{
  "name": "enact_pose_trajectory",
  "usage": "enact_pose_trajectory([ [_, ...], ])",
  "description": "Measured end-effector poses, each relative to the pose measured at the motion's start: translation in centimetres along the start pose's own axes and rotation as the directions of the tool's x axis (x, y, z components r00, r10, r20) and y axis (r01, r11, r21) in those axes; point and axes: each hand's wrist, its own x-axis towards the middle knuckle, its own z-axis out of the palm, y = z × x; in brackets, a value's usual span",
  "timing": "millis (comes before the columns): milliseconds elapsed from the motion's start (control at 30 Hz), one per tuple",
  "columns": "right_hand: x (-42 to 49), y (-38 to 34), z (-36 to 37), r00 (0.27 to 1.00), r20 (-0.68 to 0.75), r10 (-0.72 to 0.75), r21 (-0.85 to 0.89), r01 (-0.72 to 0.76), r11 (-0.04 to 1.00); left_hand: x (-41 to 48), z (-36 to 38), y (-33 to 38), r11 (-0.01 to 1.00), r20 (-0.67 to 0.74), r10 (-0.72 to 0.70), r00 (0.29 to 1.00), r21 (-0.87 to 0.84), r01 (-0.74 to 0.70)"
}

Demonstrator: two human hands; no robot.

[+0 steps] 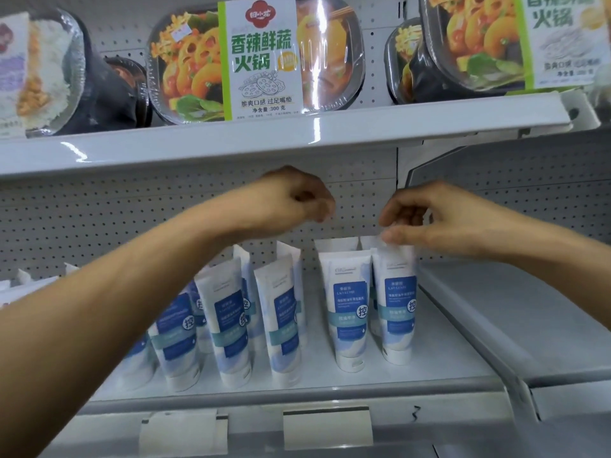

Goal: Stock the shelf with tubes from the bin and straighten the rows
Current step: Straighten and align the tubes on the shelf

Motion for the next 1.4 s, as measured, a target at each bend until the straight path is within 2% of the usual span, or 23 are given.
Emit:
enact_pose_trajectory([
  [67, 0.6, -0.7, -0.1, 0.999, -0.032, -0.026, 0.042, 0.028, 0.999, -0.1, -1.6, -1.4, 0.996, -0.015, -0.026, 1.000, -0.085, 0.025],
  [167, 2.3, -1.3, 0.4, 0.999, 0.004, -0.046, 0.039, 0.046, 0.998, -0.3, -2.8, -3.7, 0.999, 0.154, -0.032, 0.988, -0.034, 0.038],
  [233, 3.7, -1.8, 1.1, 0.996, 0.075, -0.039, 0.002, 0.039, 0.999, -0.1, -2.6, -4.9, 0.994, 0.279, -0.053, 0.959, 0.102, 0.025],
  [300, 5.3, -2.3, 1.7, 0.986, 0.160, -0.040, -0.050, 0.048, 0.998, 0.5, -1.9, -5.6, 0.979, 0.344, -0.083, 0.935, 0.204, 0.012],
  [433, 7.6, -3.2, 3.0, 0.933, 0.358, 0.040, -0.136, 0.010, 0.991, 1.6, -0.2, -6.2, 0.970, 0.413, -0.136, 0.900, 0.239, 0.037],
  [500, 8.2, -3.4, 3.8, 0.898, 0.433, 0.079, -0.169, -0.005, 0.986, 2.1, 0.5, -6.6, 0.966, 0.408, -0.125, 0.904, 0.258, 0.017],
  [600, 8.7, -3.3, 4.5, 0.879, 0.467, 0.098, -0.217, 0.006, 0.976, 2.4, 1.1, -7.1, 0.977, 0.385, -0.089, 0.919, 0.211, 0.007],
  [800, 8.5, -2.9, 4.8, 0.889, 0.454, 0.065, -0.160, 0.010, 0.987, 2.6, 1.7, -7.2, 0.989, 0.354, -0.082, 0.932, 0.147, 0.031],
  [1000, 8.5, -2.6, 5.1, 0.894, 0.442, 0.068, -0.142, -0.005, 0.990, 2.4, 1.8, -7.9, 0.983, 0.309, -0.110, 0.945, 0.173, 0.058],
  [1400, 8.1, -2.6, 5.2, 0.897, 0.438, 0.061, -0.114, -0.012, 0.993, 2.6, 2.0, -8.0, 0.985, 0.315, -0.128, 0.940, 0.148, 0.084],
])
